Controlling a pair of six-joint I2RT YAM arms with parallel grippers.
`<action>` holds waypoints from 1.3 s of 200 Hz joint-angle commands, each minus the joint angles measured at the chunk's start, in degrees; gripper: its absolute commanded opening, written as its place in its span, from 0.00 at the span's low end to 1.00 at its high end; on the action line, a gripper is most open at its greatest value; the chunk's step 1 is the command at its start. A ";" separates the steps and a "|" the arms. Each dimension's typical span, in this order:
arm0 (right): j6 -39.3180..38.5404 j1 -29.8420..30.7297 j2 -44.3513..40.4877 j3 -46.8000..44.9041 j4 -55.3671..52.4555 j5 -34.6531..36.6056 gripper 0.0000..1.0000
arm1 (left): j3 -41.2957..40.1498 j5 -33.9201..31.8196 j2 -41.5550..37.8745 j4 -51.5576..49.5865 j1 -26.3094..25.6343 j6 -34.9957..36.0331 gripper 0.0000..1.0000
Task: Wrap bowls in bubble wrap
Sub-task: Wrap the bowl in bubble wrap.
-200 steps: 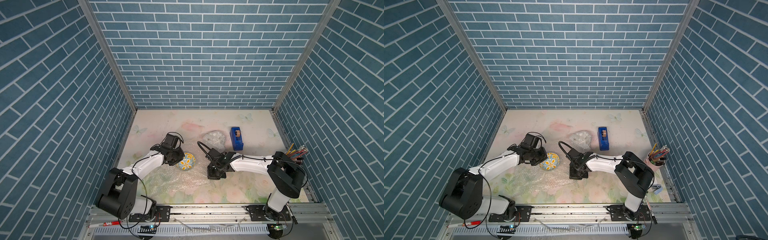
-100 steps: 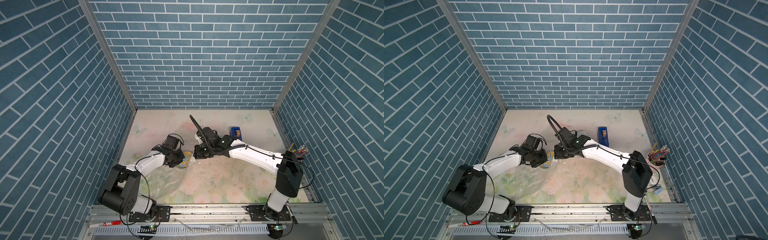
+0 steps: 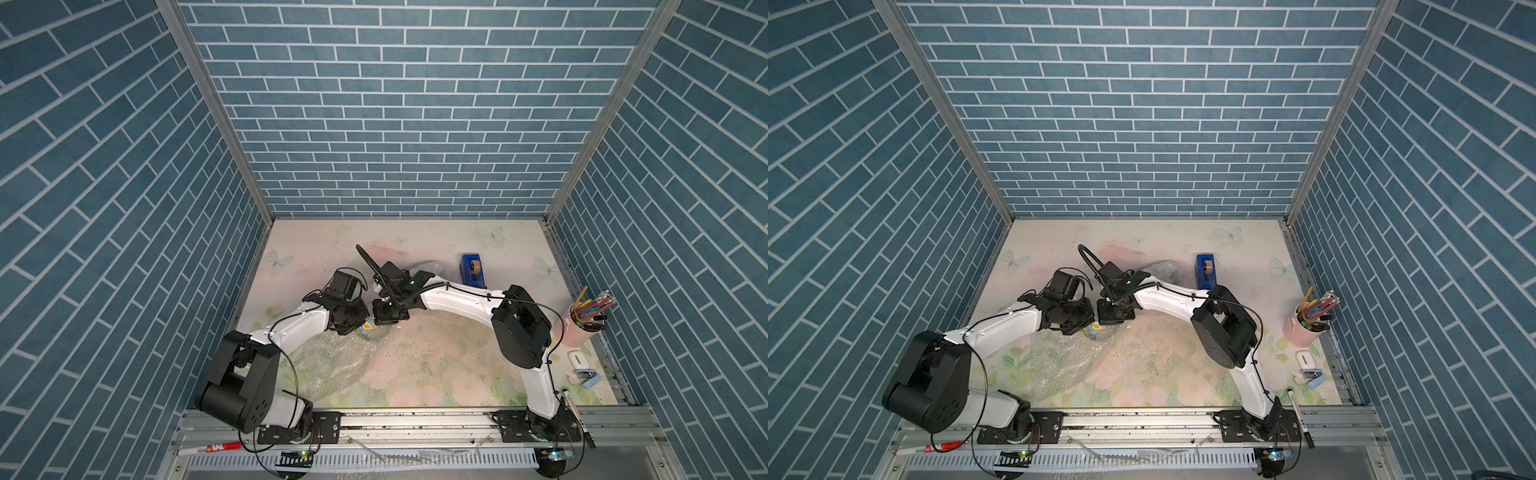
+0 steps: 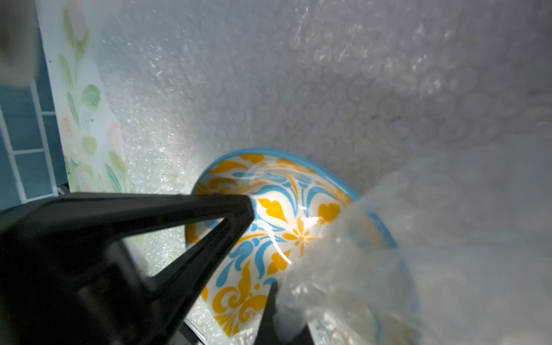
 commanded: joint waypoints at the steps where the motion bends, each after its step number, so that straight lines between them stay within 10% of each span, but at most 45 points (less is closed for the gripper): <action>1: 0.23 0.19 1.05 0.79 -2.02 -0.73 0.09 | -1.95 -1.65 -5.75 -0.85 -1.07 -2.36 0.07; 46: -0.83 -0.06 0.73 6.71 -4.57 1.14 0.57 | -7.16 -1.20 -11.94 -1.92 -1.85 -5.84 0.06; 194: 2.53 -0.94 -16.46 -7.73 1.66 3.39 0.58 | -3.70 2.50 -3.12 5.62 -2.94 -8.84 0.08; 260: 3.24 -0.68 -1.48 2.07 3.44 -0.90 0.00 | -5.48 1.51 -9.58 3.23 -1.68 -8.38 0.09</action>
